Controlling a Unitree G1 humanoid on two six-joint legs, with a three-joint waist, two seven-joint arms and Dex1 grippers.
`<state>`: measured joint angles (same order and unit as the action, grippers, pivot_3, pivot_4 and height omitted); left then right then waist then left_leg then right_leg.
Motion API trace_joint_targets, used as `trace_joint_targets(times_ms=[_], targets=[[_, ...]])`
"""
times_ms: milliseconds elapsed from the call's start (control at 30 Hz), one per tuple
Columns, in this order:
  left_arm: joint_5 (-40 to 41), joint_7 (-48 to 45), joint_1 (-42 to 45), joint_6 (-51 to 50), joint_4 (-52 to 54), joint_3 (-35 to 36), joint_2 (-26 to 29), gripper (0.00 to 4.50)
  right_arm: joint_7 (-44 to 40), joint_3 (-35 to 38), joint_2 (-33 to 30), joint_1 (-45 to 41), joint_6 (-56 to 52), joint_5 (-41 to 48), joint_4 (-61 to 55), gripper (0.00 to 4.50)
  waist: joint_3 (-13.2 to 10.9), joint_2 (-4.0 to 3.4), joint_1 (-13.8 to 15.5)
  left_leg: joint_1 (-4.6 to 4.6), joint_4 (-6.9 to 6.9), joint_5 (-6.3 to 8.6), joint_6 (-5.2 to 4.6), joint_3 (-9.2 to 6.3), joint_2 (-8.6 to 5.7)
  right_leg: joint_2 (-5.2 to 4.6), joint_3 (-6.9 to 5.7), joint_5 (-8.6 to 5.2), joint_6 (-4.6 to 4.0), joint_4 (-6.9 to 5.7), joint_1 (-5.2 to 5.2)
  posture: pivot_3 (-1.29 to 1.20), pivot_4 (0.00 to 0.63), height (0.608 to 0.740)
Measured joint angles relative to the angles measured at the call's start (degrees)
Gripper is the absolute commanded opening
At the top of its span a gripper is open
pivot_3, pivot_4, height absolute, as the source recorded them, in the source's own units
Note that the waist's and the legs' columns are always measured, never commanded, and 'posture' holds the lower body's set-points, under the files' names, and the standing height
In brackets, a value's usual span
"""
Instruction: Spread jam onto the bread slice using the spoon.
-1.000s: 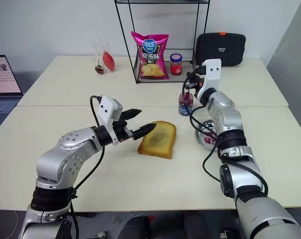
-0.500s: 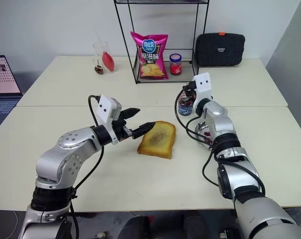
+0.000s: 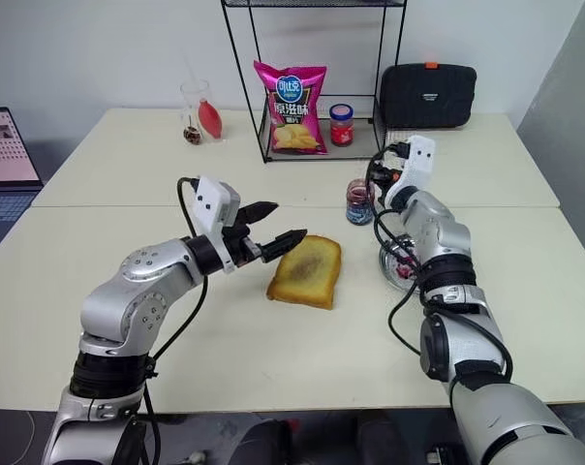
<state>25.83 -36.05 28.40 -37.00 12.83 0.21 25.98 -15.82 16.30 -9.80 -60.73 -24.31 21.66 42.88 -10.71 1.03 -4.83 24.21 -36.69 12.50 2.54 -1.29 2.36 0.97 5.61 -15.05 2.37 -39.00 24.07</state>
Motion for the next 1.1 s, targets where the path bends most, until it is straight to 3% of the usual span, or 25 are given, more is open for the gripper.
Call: trace_joint_targets(times_ms=[667,833,1100], targets=[[-0.81,-2.19,0.61,2.39,-2.58,-1.14,-0.62,4.5,11.47,9.94,-0.13,-3.78,-6.51,9.11,-2.15,0.01,0.0,0.0,0.03,0.04,0.0,0.0,0.0,0.0,-0.01,0.0,-0.01,0.0,0.0,0.01,0.0,0.0,0.15,0.74],[-0.87,-2.68,0.74,2.49,-2.92,-1.16,-0.54,4.5,15.5,16.0,1.18,-3.91,-8.86,15.51,-2.18,0.01,0.0,0.0,0.01,0.04,0.0,0.0,-0.01,0.0,-0.01,0.0,-0.01,0.0,0.0,0.01,0.01,0.0,0.15,0.74],[-0.6,-5.48,-1.94,2.53,-0.34,0.26,4.28,4.5,20.96,18.79,3.38,-4.0,-14.08,22.52,-10.37,0.01,-0.01,-0.02,-0.3,0.08,0.04,0.0,-0.01,0.02,0.03,0.02,0.02,0.0,0.0,0.02,0.08,0.0,0.15,0.74]])
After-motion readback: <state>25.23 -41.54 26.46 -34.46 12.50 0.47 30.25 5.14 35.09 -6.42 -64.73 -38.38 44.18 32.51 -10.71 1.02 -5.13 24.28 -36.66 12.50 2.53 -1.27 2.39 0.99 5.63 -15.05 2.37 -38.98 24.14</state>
